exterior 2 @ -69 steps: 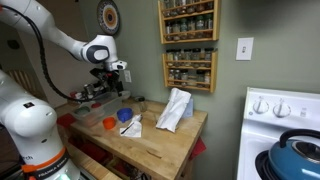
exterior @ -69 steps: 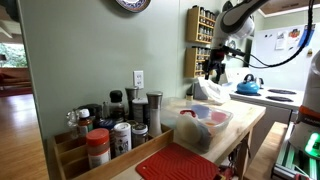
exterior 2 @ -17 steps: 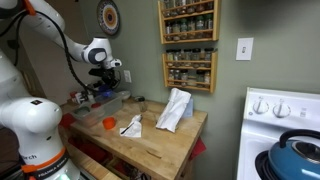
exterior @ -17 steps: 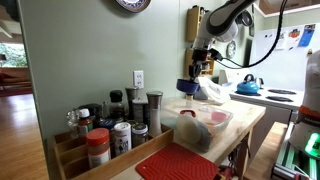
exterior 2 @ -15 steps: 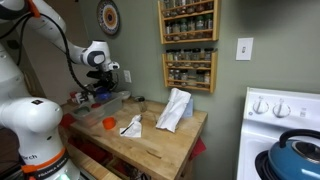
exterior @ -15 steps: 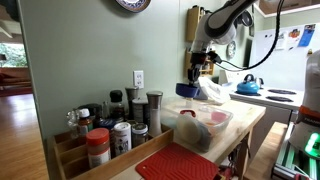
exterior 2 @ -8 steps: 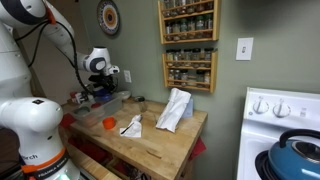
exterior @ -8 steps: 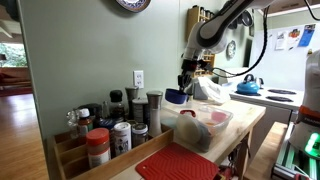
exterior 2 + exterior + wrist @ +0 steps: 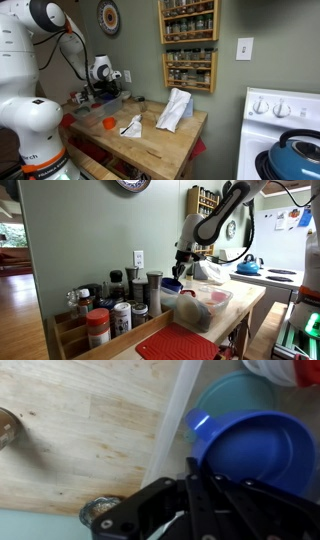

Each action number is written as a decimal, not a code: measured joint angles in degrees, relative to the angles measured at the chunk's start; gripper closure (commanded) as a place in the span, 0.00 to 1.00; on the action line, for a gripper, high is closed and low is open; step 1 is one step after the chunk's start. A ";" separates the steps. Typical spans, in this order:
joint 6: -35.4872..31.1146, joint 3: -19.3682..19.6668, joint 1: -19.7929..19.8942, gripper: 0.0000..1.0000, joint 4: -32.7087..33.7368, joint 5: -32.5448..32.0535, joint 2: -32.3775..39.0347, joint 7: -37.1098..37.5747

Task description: Put the blue cup in the storage box and put the orange cup in the blue cup

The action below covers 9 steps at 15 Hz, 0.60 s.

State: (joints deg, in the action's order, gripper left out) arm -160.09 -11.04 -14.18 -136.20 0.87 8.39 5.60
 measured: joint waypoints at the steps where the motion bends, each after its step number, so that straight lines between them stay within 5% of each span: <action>1: -0.40 0.19 -0.06 0.99 0.48 -1.91 0.58 1.16; 9: 1.51 0.34 -0.58 0.99 2.57 -6.35 3.92 1.12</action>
State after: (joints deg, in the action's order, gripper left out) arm -158.59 -10.70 -14.76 -133.63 -5.49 12.30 6.72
